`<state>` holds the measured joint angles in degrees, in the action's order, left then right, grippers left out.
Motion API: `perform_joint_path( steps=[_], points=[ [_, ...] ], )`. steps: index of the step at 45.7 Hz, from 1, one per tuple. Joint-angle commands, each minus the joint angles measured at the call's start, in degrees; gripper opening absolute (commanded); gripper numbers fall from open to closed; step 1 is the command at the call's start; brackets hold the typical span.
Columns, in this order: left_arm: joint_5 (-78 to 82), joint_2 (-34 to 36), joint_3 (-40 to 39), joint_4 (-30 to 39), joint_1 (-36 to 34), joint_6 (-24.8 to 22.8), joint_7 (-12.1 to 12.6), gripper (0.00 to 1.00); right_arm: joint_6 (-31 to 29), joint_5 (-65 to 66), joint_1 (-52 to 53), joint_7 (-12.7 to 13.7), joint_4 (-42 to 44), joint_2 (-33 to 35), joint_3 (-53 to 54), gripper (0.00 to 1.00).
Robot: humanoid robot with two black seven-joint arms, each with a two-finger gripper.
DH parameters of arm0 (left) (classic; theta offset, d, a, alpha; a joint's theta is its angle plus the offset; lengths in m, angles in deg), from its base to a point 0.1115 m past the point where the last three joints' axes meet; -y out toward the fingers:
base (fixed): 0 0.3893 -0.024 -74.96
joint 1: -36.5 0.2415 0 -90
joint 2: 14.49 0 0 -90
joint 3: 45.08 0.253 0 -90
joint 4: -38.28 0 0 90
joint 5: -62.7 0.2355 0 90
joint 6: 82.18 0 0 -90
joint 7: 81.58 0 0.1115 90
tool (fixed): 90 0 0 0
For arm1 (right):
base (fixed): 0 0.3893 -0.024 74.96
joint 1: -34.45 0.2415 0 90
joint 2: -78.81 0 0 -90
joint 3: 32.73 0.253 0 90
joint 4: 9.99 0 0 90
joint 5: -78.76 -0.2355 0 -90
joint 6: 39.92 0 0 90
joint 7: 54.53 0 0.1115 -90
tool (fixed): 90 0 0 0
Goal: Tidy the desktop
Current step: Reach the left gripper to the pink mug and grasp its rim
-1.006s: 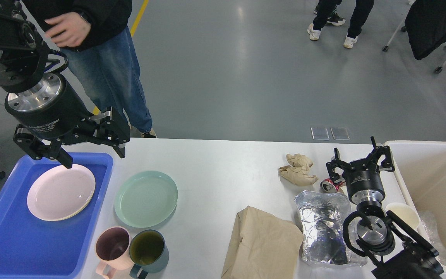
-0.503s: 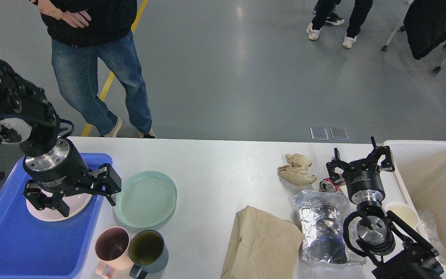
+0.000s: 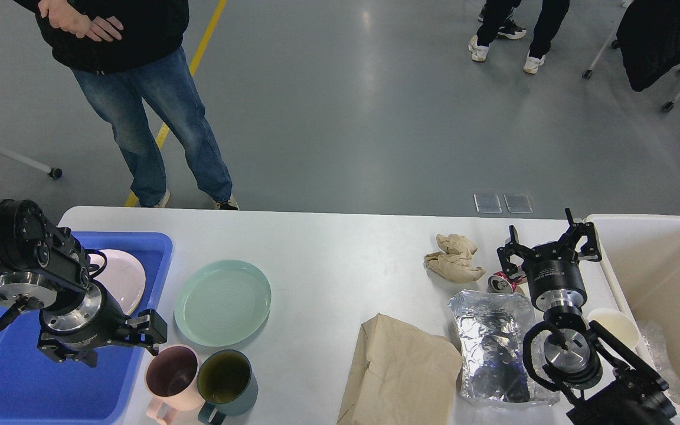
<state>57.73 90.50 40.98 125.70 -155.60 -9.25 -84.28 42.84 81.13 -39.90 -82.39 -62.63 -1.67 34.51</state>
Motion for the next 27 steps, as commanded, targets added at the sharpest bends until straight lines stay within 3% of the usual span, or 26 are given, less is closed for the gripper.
perform_joint_path(
  steps=[1,17,22,27],
  points=[
    [1.2,0.0,-1.0,-0.5,2.0,1.0,-0.1,0.88,-0.1,0.0,0.0,0.0,0.0,0.0,0.0,1.00],
    [5.2,0.0,-6.8,-5.8,10.1,4.0,-0.1,0.86,-0.1,0.0,0.0,0.0,0.0,0.1,0.0,1.00],
    [7.4,0.4,-8.1,-6.0,12.7,4.7,-0.1,0.80,-0.1,0.0,0.0,0.0,-0.1,0.1,0.0,1.00],
    [8.7,1.2,-9.2,-6.0,14.1,4.9,0.0,0.68,-0.1,0.0,0.0,0.0,0.0,0.1,0.0,1.00]
  ],
)
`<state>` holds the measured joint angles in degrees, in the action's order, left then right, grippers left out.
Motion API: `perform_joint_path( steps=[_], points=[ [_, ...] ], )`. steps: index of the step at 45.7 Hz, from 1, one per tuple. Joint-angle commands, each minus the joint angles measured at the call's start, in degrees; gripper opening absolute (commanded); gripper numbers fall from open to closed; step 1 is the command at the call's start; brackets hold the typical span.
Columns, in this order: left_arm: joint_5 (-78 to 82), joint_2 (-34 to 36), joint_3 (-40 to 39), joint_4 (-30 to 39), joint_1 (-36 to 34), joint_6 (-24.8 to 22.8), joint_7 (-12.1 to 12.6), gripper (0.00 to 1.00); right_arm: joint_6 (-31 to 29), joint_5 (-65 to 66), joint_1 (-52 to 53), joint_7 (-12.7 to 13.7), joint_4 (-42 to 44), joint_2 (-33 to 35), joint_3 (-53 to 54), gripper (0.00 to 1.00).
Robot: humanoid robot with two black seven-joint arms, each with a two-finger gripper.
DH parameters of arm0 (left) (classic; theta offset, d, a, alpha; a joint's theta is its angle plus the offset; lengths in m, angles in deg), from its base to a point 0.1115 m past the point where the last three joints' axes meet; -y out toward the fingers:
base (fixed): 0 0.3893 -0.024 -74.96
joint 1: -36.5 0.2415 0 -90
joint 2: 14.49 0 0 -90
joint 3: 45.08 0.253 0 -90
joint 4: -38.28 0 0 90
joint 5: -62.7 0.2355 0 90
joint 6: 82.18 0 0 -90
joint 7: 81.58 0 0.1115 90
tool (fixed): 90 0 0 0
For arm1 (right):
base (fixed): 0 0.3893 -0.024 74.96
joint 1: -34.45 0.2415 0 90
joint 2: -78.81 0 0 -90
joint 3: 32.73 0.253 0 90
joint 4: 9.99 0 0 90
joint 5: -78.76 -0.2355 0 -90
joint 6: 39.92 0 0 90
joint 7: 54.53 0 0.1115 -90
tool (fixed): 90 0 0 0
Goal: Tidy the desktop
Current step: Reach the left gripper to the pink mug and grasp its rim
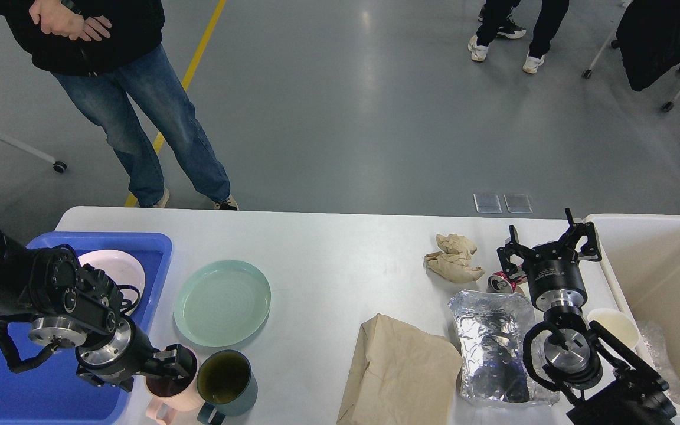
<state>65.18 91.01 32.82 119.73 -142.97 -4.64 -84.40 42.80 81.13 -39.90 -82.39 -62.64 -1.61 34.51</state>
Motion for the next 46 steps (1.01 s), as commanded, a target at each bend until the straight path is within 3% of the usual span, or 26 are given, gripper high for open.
perform_joint_path(
  steps=[1,8,15,19,21,24,37,42,46],
  points=[
    [1.3,0.7,-1.1,-0.1,1.5,0.2,0.1,0.65,0.0,0.0,0.0,0.0,0.0,0.0,0.0,1.00],
    [0.2,0.8,-1.3,-0.9,1.8,0.4,0.4,0.47,0.1,0.0,0.0,0.0,0.0,0.0,0.0,1.00],
    [-0.5,0.7,-1.4,-1.8,2.6,0.3,0.3,0.22,0.0,0.0,0.0,0.0,0.0,0.0,0.0,1.00],
    [-0.5,0.7,-1.4,-1.8,2.6,0.2,0.3,0.16,0.0,0.0,0.0,0.0,0.0,0.0,0.0,1.00],
    [-0.8,0.7,-1.3,-1.9,2.6,0.1,0.3,0.07,0.1,0.0,0.0,0.0,0.0,-0.1,0.0,1.00],
    [-1.0,0.7,-1.2,-1.8,2.6,-0.1,0.4,0.00,0.0,0.0,0.0,0.0,0.0,-0.1,0.0,1.00],
    [-2.6,3.7,1.3,-0.2,-0.6,-1.9,1.6,0.00,0.0,0.0,0.0,0.0,0.0,-0.1,0.0,1.00],
    [-2.3,5.1,3.8,0.2,-4.2,-5.5,3.5,0.00,0.0,0.0,0.0,0.0,0.0,-0.1,0.0,1.00],
    [-2.3,6.6,5.7,0.8,-8.7,-10.1,3.7,0.00,0.0,0.0,0.0,0.0,0.0,-0.1,0.0,1.00]
  ],
)
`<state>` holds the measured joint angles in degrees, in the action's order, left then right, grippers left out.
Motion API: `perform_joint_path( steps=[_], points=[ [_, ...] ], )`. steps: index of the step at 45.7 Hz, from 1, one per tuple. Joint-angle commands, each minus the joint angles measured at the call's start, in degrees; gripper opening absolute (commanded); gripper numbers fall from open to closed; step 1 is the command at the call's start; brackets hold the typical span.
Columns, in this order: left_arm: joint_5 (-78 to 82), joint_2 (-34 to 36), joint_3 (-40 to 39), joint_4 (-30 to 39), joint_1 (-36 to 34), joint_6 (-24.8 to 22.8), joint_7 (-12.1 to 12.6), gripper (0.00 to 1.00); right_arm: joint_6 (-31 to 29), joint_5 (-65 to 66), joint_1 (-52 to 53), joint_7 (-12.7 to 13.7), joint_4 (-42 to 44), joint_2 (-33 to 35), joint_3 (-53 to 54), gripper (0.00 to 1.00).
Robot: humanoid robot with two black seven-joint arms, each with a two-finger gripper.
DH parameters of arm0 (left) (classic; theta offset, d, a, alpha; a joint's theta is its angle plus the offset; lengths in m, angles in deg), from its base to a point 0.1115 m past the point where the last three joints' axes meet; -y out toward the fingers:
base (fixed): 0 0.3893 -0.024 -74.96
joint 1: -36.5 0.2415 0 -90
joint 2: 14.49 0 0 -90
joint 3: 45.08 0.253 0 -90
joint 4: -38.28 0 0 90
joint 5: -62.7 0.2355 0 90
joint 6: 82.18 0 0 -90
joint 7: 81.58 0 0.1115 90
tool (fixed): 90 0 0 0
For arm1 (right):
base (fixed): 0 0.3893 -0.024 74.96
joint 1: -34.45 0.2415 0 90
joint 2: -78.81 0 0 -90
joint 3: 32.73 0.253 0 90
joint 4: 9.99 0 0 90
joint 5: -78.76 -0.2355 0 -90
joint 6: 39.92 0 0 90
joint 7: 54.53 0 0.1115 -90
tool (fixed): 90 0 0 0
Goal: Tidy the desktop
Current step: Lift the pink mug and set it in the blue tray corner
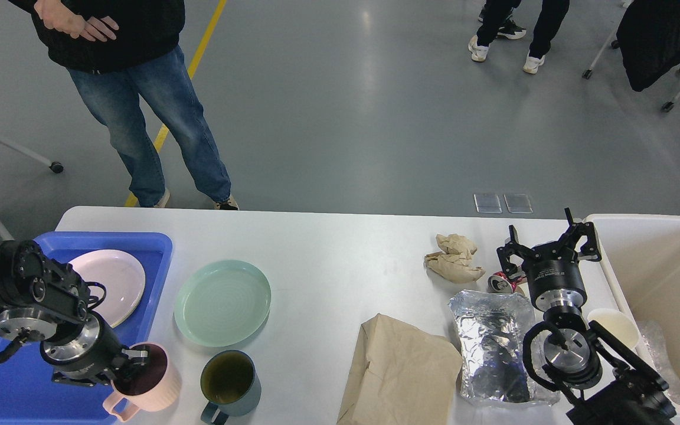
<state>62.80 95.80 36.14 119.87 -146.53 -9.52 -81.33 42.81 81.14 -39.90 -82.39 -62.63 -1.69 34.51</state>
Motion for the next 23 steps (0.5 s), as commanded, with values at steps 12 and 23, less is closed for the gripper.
perform_joint_path(
  steps=[12,23],
  points=[
    [-0.1,3.9,7.4,2.3,-22.9,-21.9,0.5,0.00,0.0,0.0,0.0,0.0,0.0,0.0,0.0,1.00],
    [0.1,4.6,11.4,10.3,-41.3,-30.9,0.5,0.00,0.0,0.0,0.0,0.0,0.0,0.0,0.0,1.00]
  ],
)
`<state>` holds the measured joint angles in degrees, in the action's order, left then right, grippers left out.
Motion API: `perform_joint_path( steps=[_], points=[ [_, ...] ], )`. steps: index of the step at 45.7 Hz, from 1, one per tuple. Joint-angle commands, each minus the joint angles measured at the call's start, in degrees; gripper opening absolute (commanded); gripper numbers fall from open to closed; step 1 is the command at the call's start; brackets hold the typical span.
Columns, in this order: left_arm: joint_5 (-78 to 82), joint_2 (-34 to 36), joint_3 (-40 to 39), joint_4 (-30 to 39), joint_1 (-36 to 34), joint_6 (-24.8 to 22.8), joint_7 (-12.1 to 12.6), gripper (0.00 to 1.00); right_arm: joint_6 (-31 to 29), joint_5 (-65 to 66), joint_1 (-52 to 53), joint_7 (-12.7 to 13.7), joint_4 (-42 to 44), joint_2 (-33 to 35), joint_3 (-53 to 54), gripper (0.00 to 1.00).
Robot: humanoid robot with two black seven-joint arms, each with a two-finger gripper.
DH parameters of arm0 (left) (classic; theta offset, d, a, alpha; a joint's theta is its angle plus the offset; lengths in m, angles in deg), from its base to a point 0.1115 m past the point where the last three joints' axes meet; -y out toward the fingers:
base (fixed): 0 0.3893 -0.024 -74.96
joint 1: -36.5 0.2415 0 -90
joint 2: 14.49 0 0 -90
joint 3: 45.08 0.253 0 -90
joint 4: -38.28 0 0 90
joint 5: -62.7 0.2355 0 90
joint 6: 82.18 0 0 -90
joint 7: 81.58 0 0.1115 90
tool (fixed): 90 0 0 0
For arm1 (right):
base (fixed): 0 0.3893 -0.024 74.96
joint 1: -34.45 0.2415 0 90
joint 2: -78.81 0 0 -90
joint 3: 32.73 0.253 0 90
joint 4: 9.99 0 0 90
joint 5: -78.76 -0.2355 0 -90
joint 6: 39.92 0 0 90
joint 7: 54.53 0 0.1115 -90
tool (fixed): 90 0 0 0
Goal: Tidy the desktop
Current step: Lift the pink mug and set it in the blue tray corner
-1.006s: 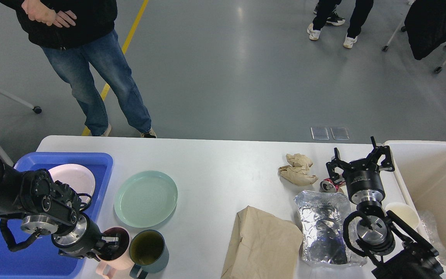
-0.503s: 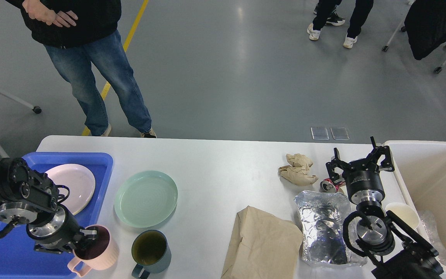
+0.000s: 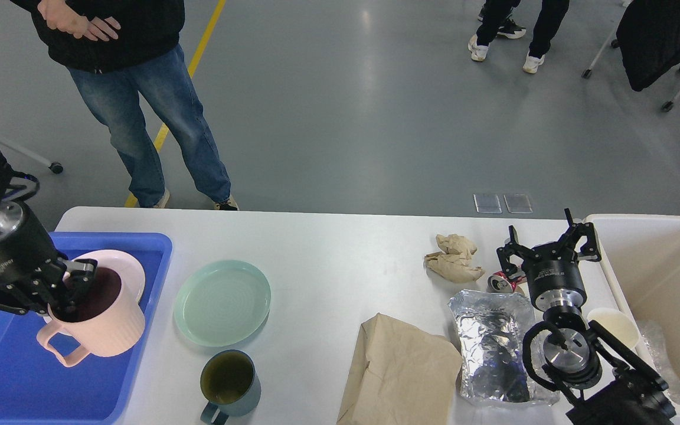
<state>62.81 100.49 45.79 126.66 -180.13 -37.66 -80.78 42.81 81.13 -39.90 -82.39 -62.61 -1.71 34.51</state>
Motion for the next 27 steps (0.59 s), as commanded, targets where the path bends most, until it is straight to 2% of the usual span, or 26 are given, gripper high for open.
perform_joint_path(
  steps=[1,6,9,15,20,27],
  points=[
    [0.1,-0.3,2.2,4.0,-9.2,-3.3,0.0,0.00,0.1,0.0,0.0,0.0,0.1,0.0,0.0,1.00],
    [0.2,-0.6,4.3,4.6,-14.6,-6.8,-0.3,0.00,0.0,0.0,0.0,0.0,0.0,0.0,0.0,1.00],
    [0.1,-1.6,6.9,4.8,-17.0,-8.7,-1.8,0.00,0.0,0.0,0.0,0.0,0.0,0.0,0.0,1.00],
    [0.1,-0.7,10.6,3.1,-17.5,-8.4,-2.5,0.00,0.1,0.0,0.0,0.0,0.0,0.1,0.0,1.00],
    [0.7,2.3,13.3,-1.8,-13.3,-7.3,-2.8,0.00,0.0,0.0,0.0,0.0,0.0,0.1,0.0,1.00],
    [2.8,13.8,12.1,-14.1,-3.5,-7.3,-1.6,0.00,0.0,0.0,0.0,0.0,0.0,0.0,0.0,1.00]
  ],
)
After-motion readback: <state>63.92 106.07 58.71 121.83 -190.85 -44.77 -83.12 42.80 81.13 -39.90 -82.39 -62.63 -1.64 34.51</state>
